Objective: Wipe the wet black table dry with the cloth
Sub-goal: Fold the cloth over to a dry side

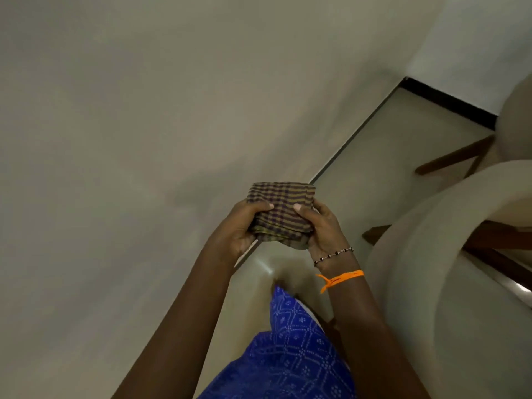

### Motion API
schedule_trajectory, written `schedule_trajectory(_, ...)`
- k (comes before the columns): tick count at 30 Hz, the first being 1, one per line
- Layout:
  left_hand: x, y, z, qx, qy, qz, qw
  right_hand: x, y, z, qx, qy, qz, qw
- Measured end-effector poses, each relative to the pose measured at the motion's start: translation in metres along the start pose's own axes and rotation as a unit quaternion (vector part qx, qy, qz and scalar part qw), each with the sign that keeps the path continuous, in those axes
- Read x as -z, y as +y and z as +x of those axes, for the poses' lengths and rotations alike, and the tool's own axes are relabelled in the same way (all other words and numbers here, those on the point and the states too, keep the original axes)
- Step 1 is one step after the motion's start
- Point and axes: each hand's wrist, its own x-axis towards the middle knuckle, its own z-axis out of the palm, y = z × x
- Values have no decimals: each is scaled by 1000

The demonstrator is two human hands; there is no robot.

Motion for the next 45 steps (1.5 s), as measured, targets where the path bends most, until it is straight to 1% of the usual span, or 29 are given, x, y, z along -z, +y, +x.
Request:
schedule_trajectory(2,-15,21,25,9,-12,34,999,1,-21,23,12,13,19,1000)
schedule_trajectory(7,-67,80,90,20,-84,136,987,10,-88,81,37,77,63,994)
schedule_trajectory(13,-158,141,149,10,-167,170,971,43,-161,123,92,108,117,983)
schedule_trajectory(15,-189,152,167,31,-190,172,966,60,-179,131,105,101,137,980)
schedule_trajectory(17,-216,161,186,48,-197,179,963,72,-195,140,117,88,133,980)
schedule_trajectory(20,-261,172,219,66,-199,192,959,96,-223,167,142,95,131,977)
schedule_trajectory(24,-326,188,274,77,-209,169,960,122,-270,223,147,104,149,972)
schedule_trajectory(28,-398,223,339,90,-209,131,965,144,-334,282,145,128,150,970)
schedule_trajectory(30,-436,246,368,100,-217,119,964,156,-371,312,143,154,146,967)
schedule_trajectory(32,-471,264,392,95,-232,110,962,170,-406,337,143,176,160,961)
schedule_trajectory(35,-519,287,428,86,-237,102,962,193,-458,373,143,186,188,954)
schedule_trajectory(37,-544,293,448,88,-241,108,961,207,-482,393,133,201,215,946)
schedule_trajectory(41,-613,309,490,97,-278,152,943,245,-530,441,116,231,251,933)
schedule_trajectory(45,-697,323,539,82,-310,193,927,297,-595,502,150,227,281,920)
